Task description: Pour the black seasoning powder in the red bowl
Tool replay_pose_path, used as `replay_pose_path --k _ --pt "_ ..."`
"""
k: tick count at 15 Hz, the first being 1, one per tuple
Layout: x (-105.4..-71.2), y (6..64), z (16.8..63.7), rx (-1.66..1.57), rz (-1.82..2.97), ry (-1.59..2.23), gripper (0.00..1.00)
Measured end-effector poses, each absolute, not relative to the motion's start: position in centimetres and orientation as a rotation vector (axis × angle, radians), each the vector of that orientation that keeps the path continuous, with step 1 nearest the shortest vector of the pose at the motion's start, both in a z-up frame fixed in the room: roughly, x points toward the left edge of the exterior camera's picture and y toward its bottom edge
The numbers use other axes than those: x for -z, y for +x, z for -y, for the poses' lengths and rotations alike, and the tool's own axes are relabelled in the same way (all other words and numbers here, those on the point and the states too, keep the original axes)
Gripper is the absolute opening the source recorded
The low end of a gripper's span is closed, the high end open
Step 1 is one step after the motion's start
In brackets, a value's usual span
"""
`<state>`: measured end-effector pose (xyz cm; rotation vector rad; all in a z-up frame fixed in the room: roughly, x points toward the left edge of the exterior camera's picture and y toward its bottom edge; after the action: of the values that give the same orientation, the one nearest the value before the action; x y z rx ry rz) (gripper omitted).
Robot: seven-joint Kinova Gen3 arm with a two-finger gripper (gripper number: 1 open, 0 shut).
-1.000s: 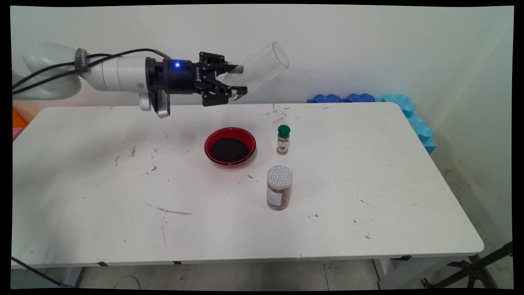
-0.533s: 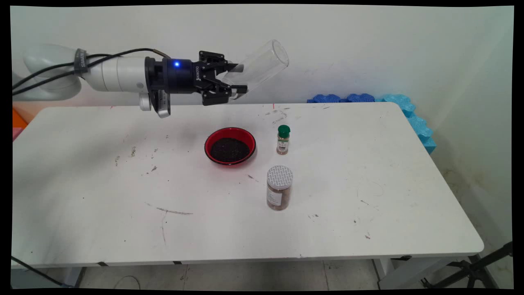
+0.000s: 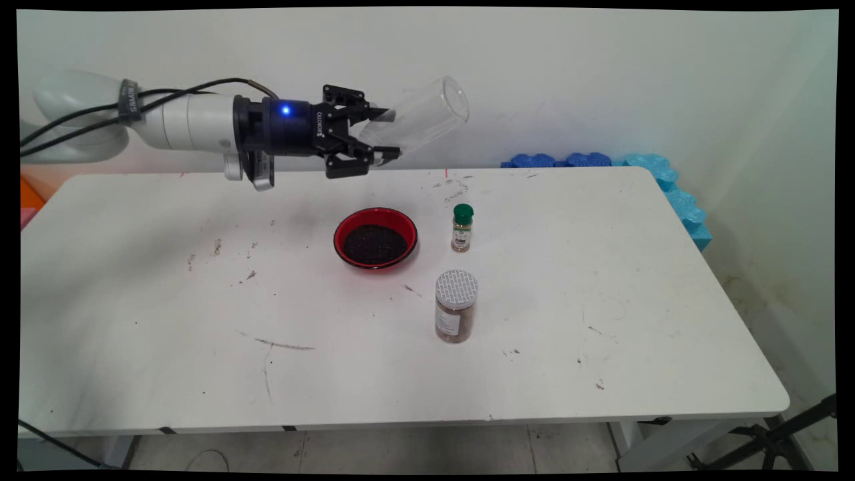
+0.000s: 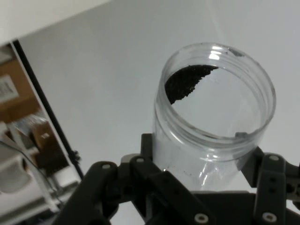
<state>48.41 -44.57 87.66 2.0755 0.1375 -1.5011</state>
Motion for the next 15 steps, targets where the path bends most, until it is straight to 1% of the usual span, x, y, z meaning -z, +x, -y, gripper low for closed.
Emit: replay_pose_path --k 6,15 --pt "-88.5 48.6 44.1 1.383 0.094 2.076 0.0" --pt "-91.6 49.0 42.4 1.117 0.605 1.972 0.0"
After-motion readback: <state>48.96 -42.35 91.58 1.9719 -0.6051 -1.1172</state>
